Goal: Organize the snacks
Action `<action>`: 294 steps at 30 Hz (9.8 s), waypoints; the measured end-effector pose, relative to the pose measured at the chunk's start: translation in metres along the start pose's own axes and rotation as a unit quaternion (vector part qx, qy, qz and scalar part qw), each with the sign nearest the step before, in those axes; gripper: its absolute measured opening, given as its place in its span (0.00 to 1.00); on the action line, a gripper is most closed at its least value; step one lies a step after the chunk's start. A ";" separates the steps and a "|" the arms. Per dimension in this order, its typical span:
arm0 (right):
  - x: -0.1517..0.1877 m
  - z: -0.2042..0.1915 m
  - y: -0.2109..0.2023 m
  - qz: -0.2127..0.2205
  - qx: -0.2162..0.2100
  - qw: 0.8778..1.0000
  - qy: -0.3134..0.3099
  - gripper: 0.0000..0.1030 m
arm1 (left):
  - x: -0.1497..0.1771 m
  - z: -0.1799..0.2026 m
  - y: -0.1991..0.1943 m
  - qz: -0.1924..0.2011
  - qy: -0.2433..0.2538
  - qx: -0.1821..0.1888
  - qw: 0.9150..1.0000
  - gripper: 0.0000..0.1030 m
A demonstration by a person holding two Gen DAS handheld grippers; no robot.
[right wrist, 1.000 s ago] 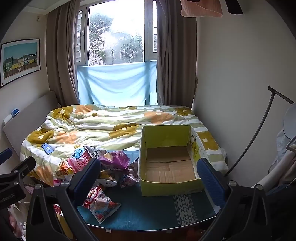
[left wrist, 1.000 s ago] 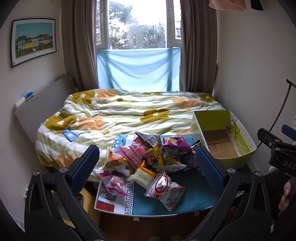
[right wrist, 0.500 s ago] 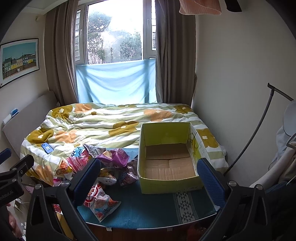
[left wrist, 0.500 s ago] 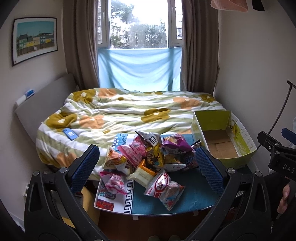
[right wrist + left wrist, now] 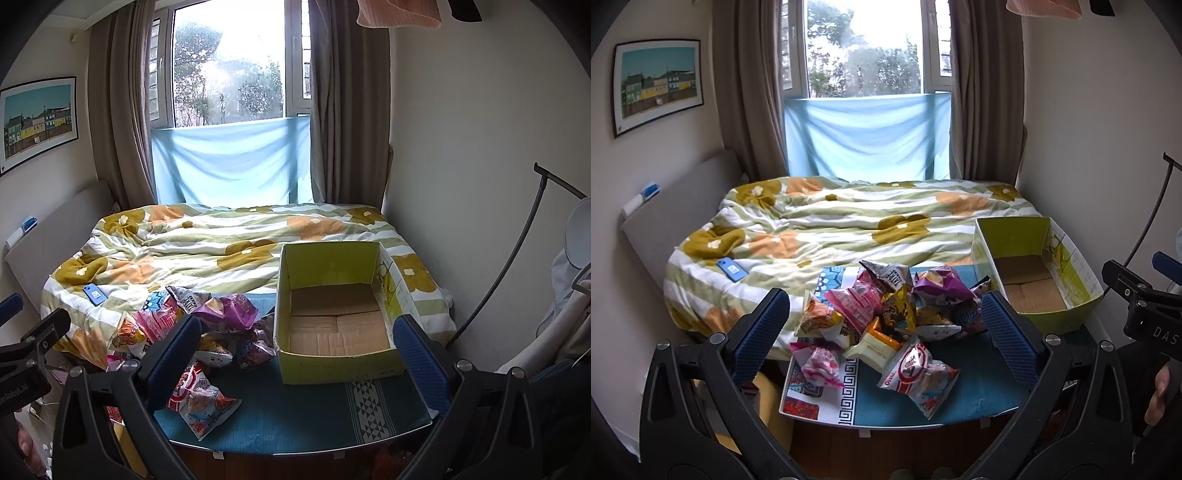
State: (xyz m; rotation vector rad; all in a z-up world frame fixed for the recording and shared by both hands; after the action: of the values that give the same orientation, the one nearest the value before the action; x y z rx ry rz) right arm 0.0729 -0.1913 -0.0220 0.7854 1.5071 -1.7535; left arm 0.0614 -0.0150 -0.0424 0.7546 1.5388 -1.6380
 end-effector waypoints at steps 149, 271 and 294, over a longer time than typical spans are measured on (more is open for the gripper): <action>0.139 -0.154 0.157 -0.123 -0.255 0.946 -0.160 0.57 | 0.166 -0.129 0.181 -0.214 -0.048 -0.097 0.971 0.53; -0.031 0.015 0.120 -0.008 -0.239 0.968 -0.072 1.00 | 0.005 0.017 0.082 -0.061 -0.060 -0.050 0.995 0.99; 0.018 -0.149 0.182 -0.104 -0.216 0.970 -0.036 1.00 | 0.099 -0.067 0.196 -0.225 0.061 0.117 0.965 0.99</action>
State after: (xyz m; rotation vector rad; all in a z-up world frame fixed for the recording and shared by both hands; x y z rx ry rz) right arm 0.2116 -0.0627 -0.1627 0.3491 1.8849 -1.4917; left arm 0.1667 0.0405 -0.2388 0.6695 1.7127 -2.1714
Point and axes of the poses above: each gripper's, at about its wrist camera, not at the fingertips, and y roughly the way its jaws point, z to its right, x to its underside, the point moved 9 cm from there along y, roughly the way its jaws point, and after that the axes turned 10 degrees about -y, right-handed, at the moved point
